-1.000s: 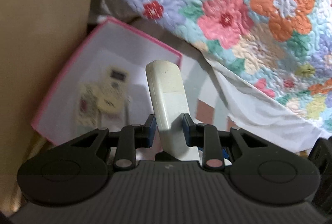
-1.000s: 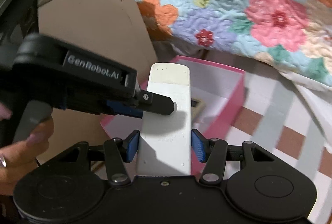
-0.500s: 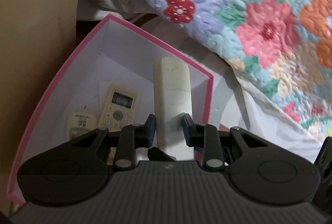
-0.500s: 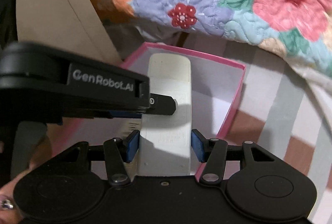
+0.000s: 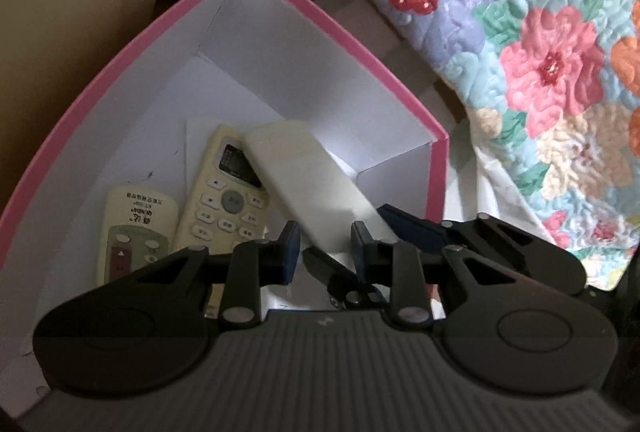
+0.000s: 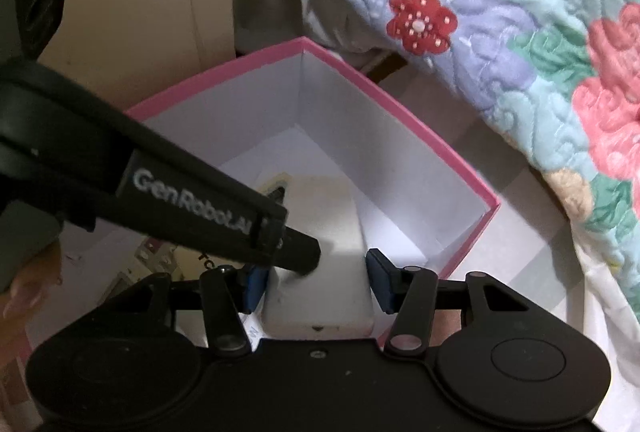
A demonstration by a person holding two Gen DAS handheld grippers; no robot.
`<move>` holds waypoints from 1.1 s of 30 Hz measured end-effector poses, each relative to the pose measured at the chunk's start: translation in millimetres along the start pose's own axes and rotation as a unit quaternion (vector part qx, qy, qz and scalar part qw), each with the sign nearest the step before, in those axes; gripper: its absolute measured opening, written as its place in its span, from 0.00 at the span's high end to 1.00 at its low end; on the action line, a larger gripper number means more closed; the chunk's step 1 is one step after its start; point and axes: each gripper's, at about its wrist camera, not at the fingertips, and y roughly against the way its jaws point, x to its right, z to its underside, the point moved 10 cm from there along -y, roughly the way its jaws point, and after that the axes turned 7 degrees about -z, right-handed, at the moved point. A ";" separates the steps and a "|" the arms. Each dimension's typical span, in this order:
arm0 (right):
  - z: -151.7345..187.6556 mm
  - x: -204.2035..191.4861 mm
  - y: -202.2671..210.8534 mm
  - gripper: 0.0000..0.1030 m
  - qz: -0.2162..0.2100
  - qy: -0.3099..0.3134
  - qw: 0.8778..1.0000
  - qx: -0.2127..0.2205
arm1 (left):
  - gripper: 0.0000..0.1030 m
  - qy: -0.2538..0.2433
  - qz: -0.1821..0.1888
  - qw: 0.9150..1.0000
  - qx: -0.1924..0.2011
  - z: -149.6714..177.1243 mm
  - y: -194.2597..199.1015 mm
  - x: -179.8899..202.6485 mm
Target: Organize rigid objects
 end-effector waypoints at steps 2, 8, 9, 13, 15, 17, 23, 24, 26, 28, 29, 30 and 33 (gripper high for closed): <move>1.8 -0.8 -0.6 0.45 0.022 0.017 1.000 0.001 | 0.75 0.002 -0.002 1.000 -0.002 2.4 -0.4 -0.5; 5.7 1.1 31.3 0.40 0.028 -0.021 0.997 0.062 | 0.73 -0.018 0.005 1.000 0.002 4.2 27.3 5.0; 9.1 -0.2 40.4 0.41 0.010 -0.041 0.996 0.074 | 0.73 -0.034 -0.003 0.999 0.008 6.1 34.9 7.9; 27.5 -5.3 80.7 0.40 -0.028 -0.110 0.984 0.134 | 0.73 -0.076 -0.027 0.997 0.007 19.1 60.6 21.2; 39.9 -3.4 95.7 0.40 -0.035 -0.143 0.979 0.144 | 0.72 -0.098 -0.035 0.994 0.013 26.5 74.4 29.5; 47.4 -2.4 106.8 0.40 -0.043 -0.165 0.974 0.151 | 0.71 -0.116 -0.053 0.992 0.017 35.6 85.8 34.5; 68.9 -8.3 143.4 0.39 -0.046 -0.188 0.967 0.165 | 0.64 -0.167 -0.111 0.979 0.025 66.2 112.5 43.6; 73.5 -9.2 149.2 0.39 -0.048 -0.192 0.966 0.165 | 0.63 -0.171 -0.117 0.978 0.025 70.3 116.7 44.2; 83.2 -11.9 162.8 0.39 -0.049 -0.197 0.966 0.158 | 0.63 -0.184 -0.124 0.975 0.032 77.4 126.4 47.5; 89.6 -13.2 173.3 0.39 -0.041 -0.200 0.967 0.150 | 0.61 -0.196 -0.131 0.971 0.040 85.8 138.0 50.3; 92.2 -15.6 178.0 0.39 -0.041 -0.201 0.967 0.149 | 0.61 -0.202 -0.134 0.969 0.042 90.3 142.8 52.0; 95.9 -16.4 184.5 0.39 -0.043 -0.205 0.966 0.150 | 0.60 -0.207 -0.137 0.968 0.044 94.9 147.0 53.7; 105.4 -16.9 200.4 0.40 -0.048 -0.221 0.962 0.150 | 0.57 -0.226 -0.143 0.963 0.040 108.7 153.8 61.4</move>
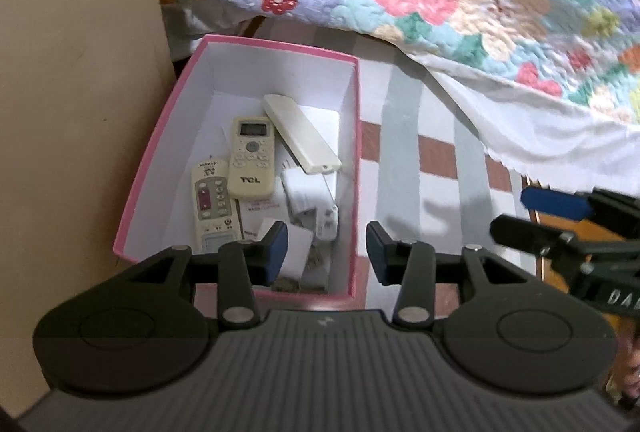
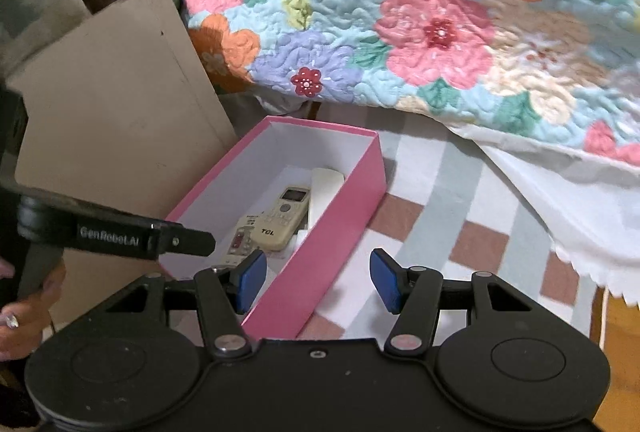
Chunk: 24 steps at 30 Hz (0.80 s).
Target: Organize rigid objects
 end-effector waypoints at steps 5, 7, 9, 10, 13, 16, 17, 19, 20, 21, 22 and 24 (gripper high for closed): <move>8.9 1.8 28.1 0.39 0.020 -0.007 1.000 0.002 | 0.55 -0.032 -0.012 0.999 -0.010 13.1 8.5 18.5; 11.6 1.7 36.4 0.37 0.018 -0.013 1.000 0.005 | 0.55 -0.045 -0.015 0.999 -0.010 18.1 11.6 25.6; 13.8 1.3 44.1 0.33 0.016 -0.016 1.000 0.007 | 0.54 -0.052 -0.012 0.998 -0.014 24.3 13.5 33.5; 14.5 1.4 47.0 0.33 0.017 -0.017 1.000 0.007 | 0.54 -0.054 -0.011 0.998 -0.017 26.9 14.2 36.8; 17.2 4.4 54.6 0.33 0.031 -0.021 0.999 0.006 | 0.54 -0.061 -0.011 0.998 -0.020 32.0 17.5 43.9; 21.7 9.4 60.6 0.31 0.039 -0.029 0.999 0.003 | 0.52 -0.062 -0.012 0.998 -0.018 33.7 21.7 46.6; 23.3 11.7 62.6 0.29 0.041 -0.031 0.999 0.001 | 0.50 -0.063 -0.011 0.998 -0.020 34.7 22.0 47.7; 27.0 16.0 65.1 0.23 0.051 -0.040 0.998 -0.004 | 0.50 -0.060 -0.011 0.998 -0.029 38.7 20.9 48.9; 29.0 18.7 65.9 0.21 0.057 -0.045 0.997 -0.008 | 0.50 -0.059 -0.013 0.998 -0.030 39.9 20.0 49.4; 30.6 21.0 66.7 0.21 0.062 -0.048 0.997 -0.011 | 0.50 -0.062 -0.015 0.998 -0.031 40.7 19.2 50.1; 32.6 23.1 67.4 0.17 0.064 -0.053 0.996 -0.014 | 0.50 -0.062 -0.017 0.997 -0.033 41.8 18.2 50.8; 37.8 30.3 67.5 0.10 0.075 -0.071 0.994 -0.026 | 0.46 -0.059 -0.015 0.997 -0.037 43.3 17.2 51.9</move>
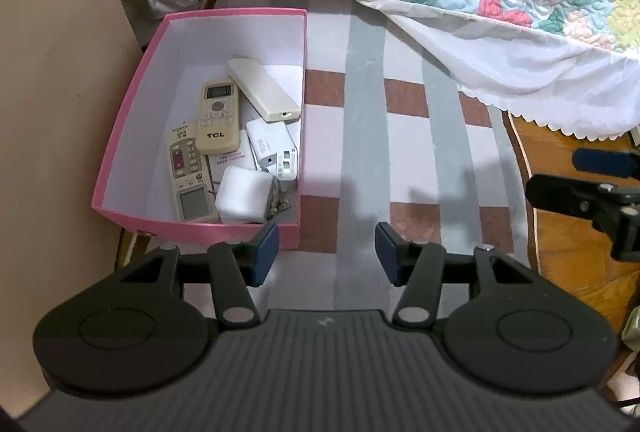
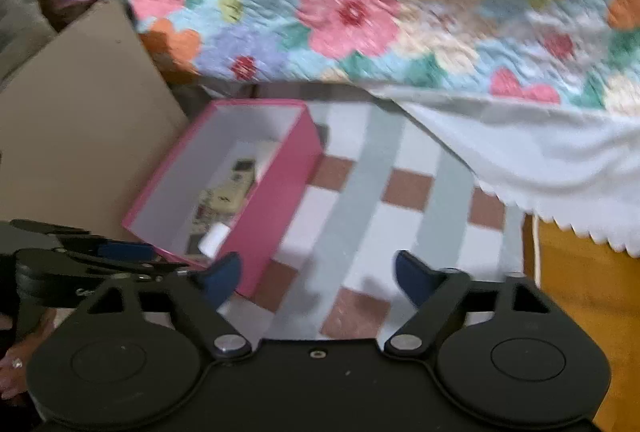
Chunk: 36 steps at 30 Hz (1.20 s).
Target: Organize rigid objects
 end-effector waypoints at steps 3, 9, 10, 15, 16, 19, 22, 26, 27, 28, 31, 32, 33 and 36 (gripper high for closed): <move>7.2 14.0 -5.1 0.09 0.042 -0.032 0.998 -0.025 | 0.24 0.013 0.008 1.000 -0.004 1.3 -1.2 0.9; 18.9 36.6 -11.8 0.09 0.082 -0.069 0.993 -0.045 | 0.07 0.028 0.018 0.999 -0.012 2.8 -2.1 0.7; 20.1 37.2 -11.3 0.09 0.079 -0.072 0.993 -0.049 | 0.07 0.032 0.018 0.999 -0.015 3.3 -2.5 0.4; 20.4 34.9 -4.1 0.09 0.086 -0.075 0.992 -0.048 | 0.06 0.040 0.009 0.999 -0.034 7.2 -4.5 -3.0; 20.5 34.7 -2.5 0.09 0.094 -0.076 0.992 -0.047 | 0.06 0.039 0.006 0.999 -0.036 7.7 -4.7 -3.5; 19.5 36.2 1.5 0.09 0.119 -0.073 0.989 -0.047 | 0.06 0.040 0.006 0.998 -0.055 11.0 -5.6 -4.1; 17.3 37.8 5.2 0.09 0.122 -0.082 0.988 -0.041 | 0.06 0.043 0.010 0.997 -0.059 12.7 -4.0 -4.7; 15.9 39.1 8.5 0.09 0.117 -0.094 0.988 -0.036 | 0.06 0.041 0.008 0.997 -0.065 14.4 -2.6 -6.0; 15.8 39.2 8.9 0.09 0.116 -0.091 0.988 -0.039 | 0.06 0.037 0.001 0.997 -0.064 14.5 -2.0 -6.9; 15.9 38.9 9.2 0.09 0.115 -0.086 0.989 -0.041 | 0.06 0.034 -0.005 0.997 -0.065 15.0 -1.4 -7.3; 17.8 37.0 10.1 0.09 0.112 -0.087 0.989 -0.047 | 0.06 0.032 -0.007 0.997 -0.070 16.3 -0.6 -8.3; 18.8 36.9 10.5 0.09 0.107 -0.093 0.989 -0.049 | 0.06 0.033 -0.007 0.997 -0.071 16.8 -0.3 -8.5; 19.9 36.4 10.3 0.09 0.102 -0.096 0.989 -0.053 | 0.06 0.032 -0.008 0.997 -0.072 17.2 -0.2 -8.7; 23.3 33.9 9.3 0.09 0.095 -0.101 0.988 -0.063 | 0.06 0.028 -0.014 0.997 -0.076 17.9 0.2 -9.4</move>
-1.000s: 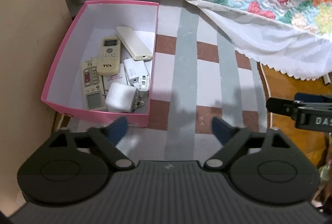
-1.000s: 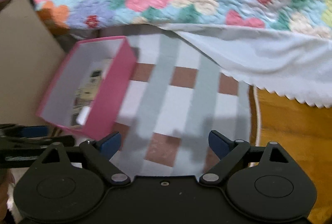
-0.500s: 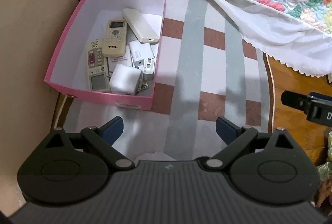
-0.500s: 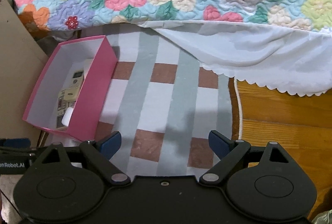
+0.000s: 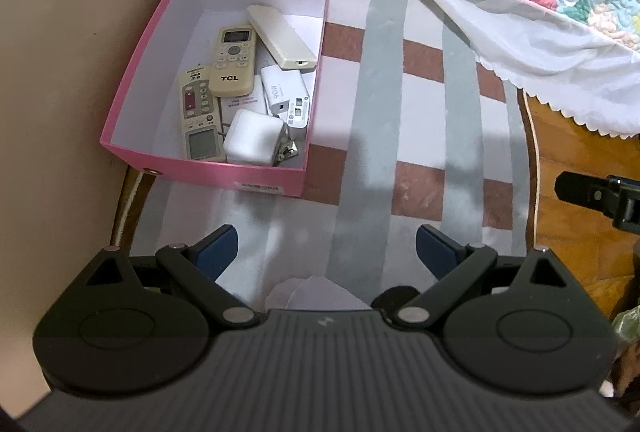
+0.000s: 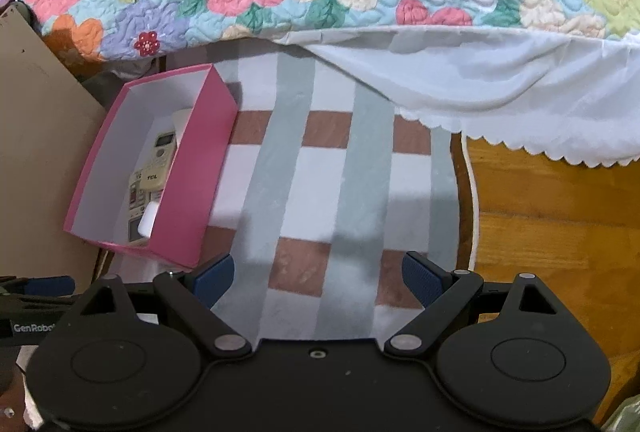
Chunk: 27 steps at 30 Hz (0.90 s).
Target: Organize rigid objects
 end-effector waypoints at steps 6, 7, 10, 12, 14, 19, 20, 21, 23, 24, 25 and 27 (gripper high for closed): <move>3.8 2.5 -0.6 0.09 0.025 0.015 1.000 -0.011 | 0.06 -0.009 -0.014 1.000 -0.005 1.0 -0.9 -0.7; 3.5 3.1 -0.1 0.09 0.034 0.021 0.999 -0.009 | 0.06 -0.010 -0.014 1.000 -0.004 0.9 -0.9 -0.6; 3.4 4.9 1.6 0.09 0.043 0.031 0.999 -0.008 | 0.06 -0.017 -0.020 1.000 0.001 1.3 0.0 0.3; 4.7 3.3 1.5 0.09 0.040 0.041 0.998 -0.014 | 0.06 -0.019 -0.026 0.999 0.003 1.5 0.8 0.0; 7.1 1.0 1.8 0.09 0.045 0.051 0.998 -0.016 | 0.06 -0.019 -0.026 0.999 0.003 1.6 1.2 0.0; 8.3 -2.6 2.9 0.09 0.038 0.055 0.998 -0.015 | 0.06 -0.019 -0.026 0.999 0.000 2.4 1.5 0.1; 8.4 -3.7 3.2 0.09 0.038 0.056 0.998 -0.014 | 0.06 -0.019 -0.026 0.999 -0.002 3.7 2.0 0.2; 8.2 -4.5 3.7 0.09 0.038 0.057 0.998 -0.012 | 0.06 -0.018 -0.026 0.999 -0.002 4.2 2.1 -0.2; 8.7 -6.4 4.3 0.09 0.038 0.059 0.998 -0.011 | 0.06 -0.018 -0.027 0.999 -0.004 4.2 1.9 -2.0; 9.1 -6.8 4.5 0.09 0.038 0.059 0.998 -0.012 | 0.06 -0.017 -0.027 0.999 -0.004 4.2 1.8 -2.8; 9.3 -6.8 4.3 0.09 0.038 0.058 0.998 -0.012 | 0.06 -0.017 -0.027 0.999 -0.005 4.5 1.7 -3.6; 9.8 -5.1 3.4 0.09 0.039 0.055 0.998 -0.015 | 0.06 -0.015 -0.029 0.999 -0.007 5.8 1.1 -5.3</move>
